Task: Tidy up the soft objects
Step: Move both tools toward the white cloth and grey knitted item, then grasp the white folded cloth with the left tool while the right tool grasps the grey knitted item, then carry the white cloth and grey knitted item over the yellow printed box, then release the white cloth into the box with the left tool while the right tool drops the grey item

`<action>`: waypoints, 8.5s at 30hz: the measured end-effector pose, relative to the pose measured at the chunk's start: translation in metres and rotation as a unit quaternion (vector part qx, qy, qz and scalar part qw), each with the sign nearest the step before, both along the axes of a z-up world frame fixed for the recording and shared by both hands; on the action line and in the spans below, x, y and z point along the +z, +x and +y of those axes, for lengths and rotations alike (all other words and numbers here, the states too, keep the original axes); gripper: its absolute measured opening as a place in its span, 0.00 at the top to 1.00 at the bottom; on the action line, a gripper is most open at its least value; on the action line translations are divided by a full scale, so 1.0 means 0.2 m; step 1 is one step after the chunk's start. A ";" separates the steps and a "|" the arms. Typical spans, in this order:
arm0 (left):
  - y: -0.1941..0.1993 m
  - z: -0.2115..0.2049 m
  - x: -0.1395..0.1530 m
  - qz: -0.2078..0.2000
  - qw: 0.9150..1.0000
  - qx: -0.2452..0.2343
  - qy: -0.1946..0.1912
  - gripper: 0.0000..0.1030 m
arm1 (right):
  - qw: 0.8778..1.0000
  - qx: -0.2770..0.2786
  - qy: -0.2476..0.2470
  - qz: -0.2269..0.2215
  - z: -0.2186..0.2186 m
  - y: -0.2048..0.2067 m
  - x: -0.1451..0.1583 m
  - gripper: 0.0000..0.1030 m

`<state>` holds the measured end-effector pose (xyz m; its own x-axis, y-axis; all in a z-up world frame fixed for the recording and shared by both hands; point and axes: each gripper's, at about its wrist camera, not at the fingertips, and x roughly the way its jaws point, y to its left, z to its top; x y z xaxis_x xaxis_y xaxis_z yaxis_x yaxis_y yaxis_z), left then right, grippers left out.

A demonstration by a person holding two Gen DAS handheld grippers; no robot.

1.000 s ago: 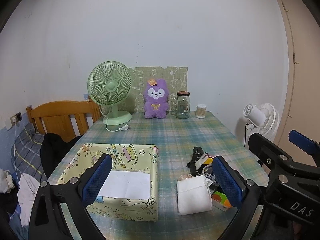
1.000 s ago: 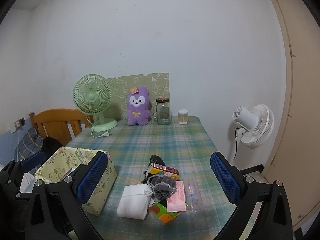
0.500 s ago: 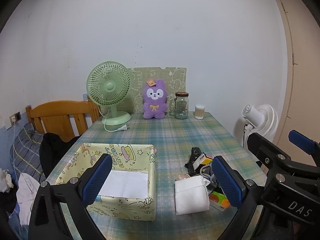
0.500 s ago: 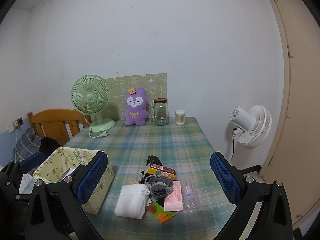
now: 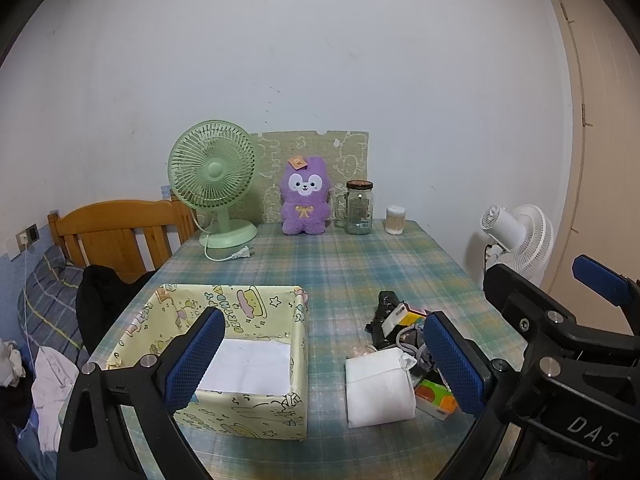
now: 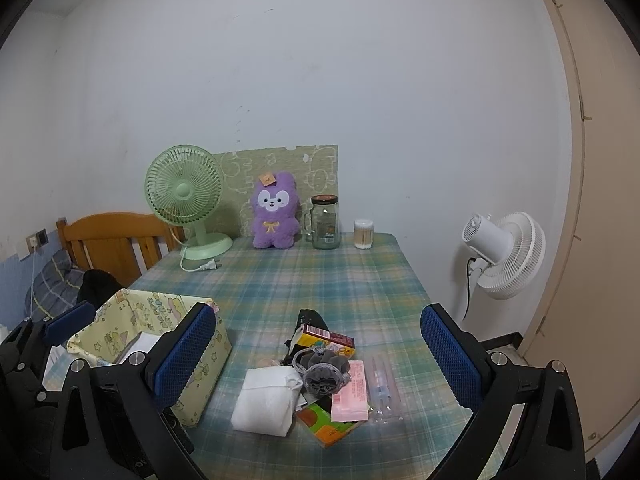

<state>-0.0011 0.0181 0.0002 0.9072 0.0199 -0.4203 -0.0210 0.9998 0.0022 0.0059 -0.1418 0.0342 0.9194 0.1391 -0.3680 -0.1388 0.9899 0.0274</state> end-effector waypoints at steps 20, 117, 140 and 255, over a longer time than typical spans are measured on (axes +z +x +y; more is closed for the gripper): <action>0.00 -0.01 0.01 0.002 1.000 -0.004 -0.004 0.05 | 1.000 0.005 0.000 -0.004 0.01 -0.01 0.01 0.00; 0.42 -0.26 -0.54 0.164 0.985 0.012 -0.042 0.39 | 0.984 0.080 0.015 0.157 -0.08 0.50 -0.57 0.55; 0.33 -0.25 -0.11 0.107 0.994 -0.026 -0.018 0.39 | 0.994 0.033 0.037 0.095 -0.09 0.34 -0.15 0.55; 0.41 0.60 -0.12 0.123 0.992 0.039 0.004 0.03 | 0.980 0.142 0.009 0.140 0.82 0.49 -0.23 0.11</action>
<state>0.0809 0.1377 -0.0241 0.7729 0.0893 -0.6282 -0.0955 0.9951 0.0240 0.1033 0.0213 -0.0109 0.7059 0.3845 -0.5949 -0.3940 0.9111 0.1212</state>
